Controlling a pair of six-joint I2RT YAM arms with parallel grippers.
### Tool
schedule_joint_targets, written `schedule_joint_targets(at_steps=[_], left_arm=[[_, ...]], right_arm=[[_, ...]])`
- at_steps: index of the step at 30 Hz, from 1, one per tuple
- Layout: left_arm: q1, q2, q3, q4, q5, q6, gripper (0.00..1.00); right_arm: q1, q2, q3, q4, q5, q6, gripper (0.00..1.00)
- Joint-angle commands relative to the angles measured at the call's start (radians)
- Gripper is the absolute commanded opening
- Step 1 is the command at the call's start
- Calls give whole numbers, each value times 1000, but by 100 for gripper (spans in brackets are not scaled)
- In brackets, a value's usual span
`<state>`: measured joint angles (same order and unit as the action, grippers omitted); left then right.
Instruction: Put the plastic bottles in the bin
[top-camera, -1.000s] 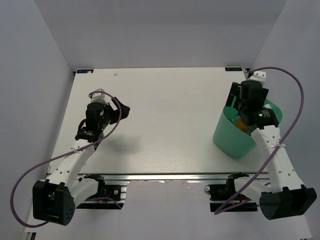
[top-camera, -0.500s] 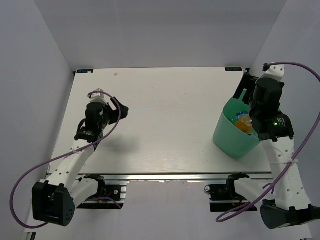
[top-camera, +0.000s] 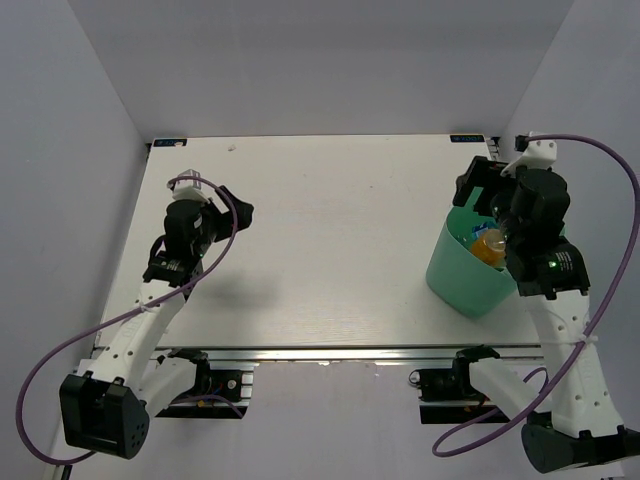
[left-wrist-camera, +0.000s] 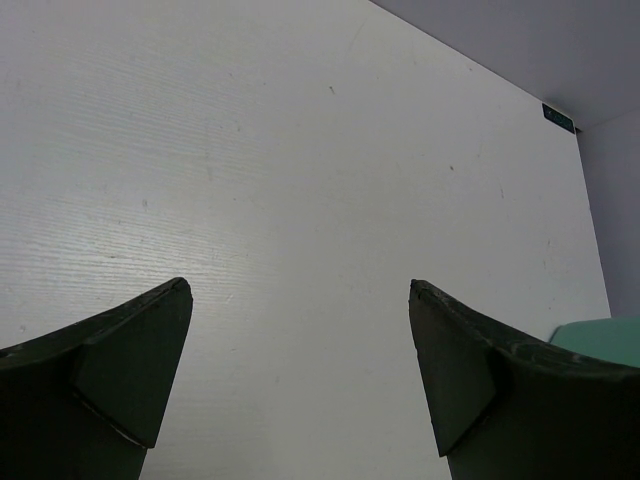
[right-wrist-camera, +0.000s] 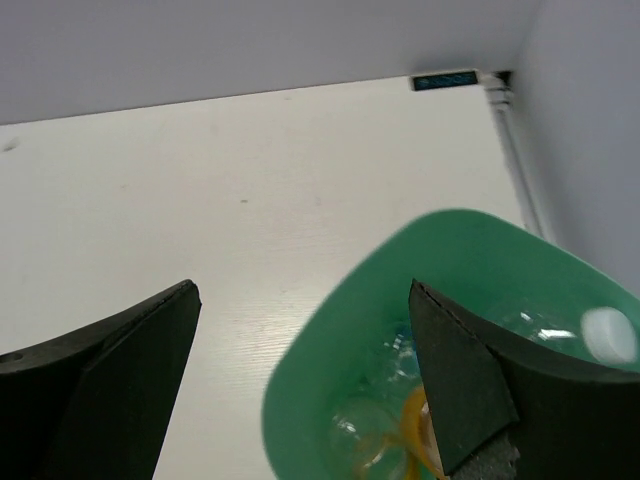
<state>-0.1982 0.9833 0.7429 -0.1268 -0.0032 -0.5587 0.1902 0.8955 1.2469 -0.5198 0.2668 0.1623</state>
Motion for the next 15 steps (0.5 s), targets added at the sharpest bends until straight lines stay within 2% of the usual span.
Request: schedule_joint_targets(at_steps=[1,3,4,7,10,11,12,15], left_arm=[[0,-20,44,-13,-15,-3,98],[0,-21,46,-17,-18,-6,98],[2,-23,46,-17,-20,-6,98],[0,-35,32,-10,-29,-12,98],[0,-43,24,-7,-29,-17,98],[0,-43,26,-8,-30,-18,98],[2,-43,27,-13,-34,-17,98],[0,-46,24,-19,-38,-23,98]], right_arm=[[2,11,-3,105,-276,-29,89],[2,45,0,150,-446,-43,89],[2,62,3,164,-626,-50,89],[43,147,26,208,-896,-66,89],[199,223,69,199,-766,-108,89],[295,249,75,205,-702,-134,89],[336,261,82,213,-599,-148,89],[416,310,79,254,-529,-156,89]])
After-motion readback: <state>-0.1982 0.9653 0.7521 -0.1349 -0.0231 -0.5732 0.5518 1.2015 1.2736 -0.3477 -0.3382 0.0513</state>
